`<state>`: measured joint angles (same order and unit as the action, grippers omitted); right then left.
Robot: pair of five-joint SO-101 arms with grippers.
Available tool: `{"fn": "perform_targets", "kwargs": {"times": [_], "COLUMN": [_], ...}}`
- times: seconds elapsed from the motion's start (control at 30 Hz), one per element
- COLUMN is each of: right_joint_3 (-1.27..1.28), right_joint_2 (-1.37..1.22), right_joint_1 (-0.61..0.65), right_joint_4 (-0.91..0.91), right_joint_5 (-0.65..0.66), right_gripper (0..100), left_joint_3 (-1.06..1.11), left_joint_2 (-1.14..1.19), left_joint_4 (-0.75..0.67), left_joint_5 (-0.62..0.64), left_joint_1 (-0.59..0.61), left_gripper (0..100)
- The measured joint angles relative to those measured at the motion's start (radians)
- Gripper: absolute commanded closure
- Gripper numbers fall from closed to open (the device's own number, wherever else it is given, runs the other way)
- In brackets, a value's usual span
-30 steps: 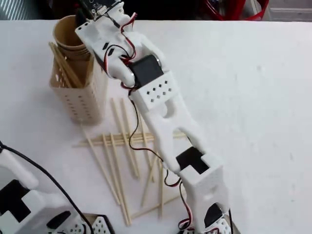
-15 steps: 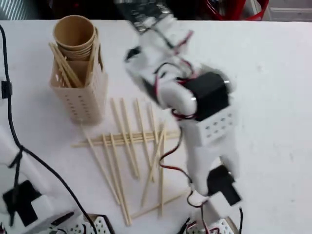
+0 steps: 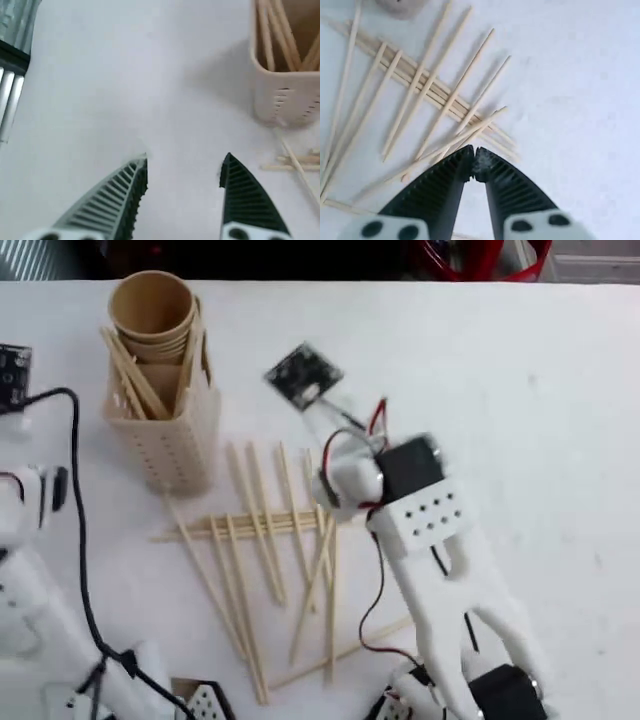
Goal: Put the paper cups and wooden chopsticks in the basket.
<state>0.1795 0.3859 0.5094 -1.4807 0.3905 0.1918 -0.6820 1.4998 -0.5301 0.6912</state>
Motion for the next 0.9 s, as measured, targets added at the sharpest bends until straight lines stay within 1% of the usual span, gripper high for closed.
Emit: {"fn": "perform_targets", "kwargs": {"times": [0.13,0.2,0.27,0.33,0.43,0.53,0.57,0.63,0.73,0.83,0.9], "right_joint_3": [0.18,0.236,0.284,0.327,0.413,0.505,0.534,0.563,0.563,0.563,0.563], "right_joint_2": [0.032,0.032,0.032,0.032,0.032,0.005,-0.018,-0.072,-0.149,-0.209,-0.245], "right_joint_1": [0.08,0.126,0.17,0.212,0.258,0.322,0.336,0.333,0.298,0.252,0.242], "right_joint_4": [0.166,0.252,0.342,0.436,0.577,0.71,0.752,0.816,0.881,0.925,0.951], "right_joint_5": [-0.002,-0.043,-0.106,-0.147,-0.167,-0.173,-0.173,-0.173,-0.173,-0.173,-0.176], "right_gripper": [98.0,96.9,92.8,87.2,79.9,79.0,79.4,80.1,80.0,80.0,80.0], "left_joint_3": [0.006,0.006,0.006,0.006,0.005,0.005,0.005,0.005,-0.009,-0.048,-0.066], "left_joint_2": [0.163,0.258,0.351,0.453,0.624,0.81,0.864,0.961,1.069,1.16,1.208], "left_joint_4": [-0.158,-0.241,-0.334,-0.45,-0.667,-0.872,-0.913,-0.947,-0.956,-0.964,-0.97], "left_joint_5": [0.02,0.021,0.026,0.06,0.13,0.184,0.192,0.201,0.221,0.311,0.381], "left_joint_1": [0.127,0.189,0.241,0.281,0.354,0.399,0.4,0.399,0.399,0.407,0.41], "left_gripper": [76,76,76,76,76,76,76,76,76,76,76]}}
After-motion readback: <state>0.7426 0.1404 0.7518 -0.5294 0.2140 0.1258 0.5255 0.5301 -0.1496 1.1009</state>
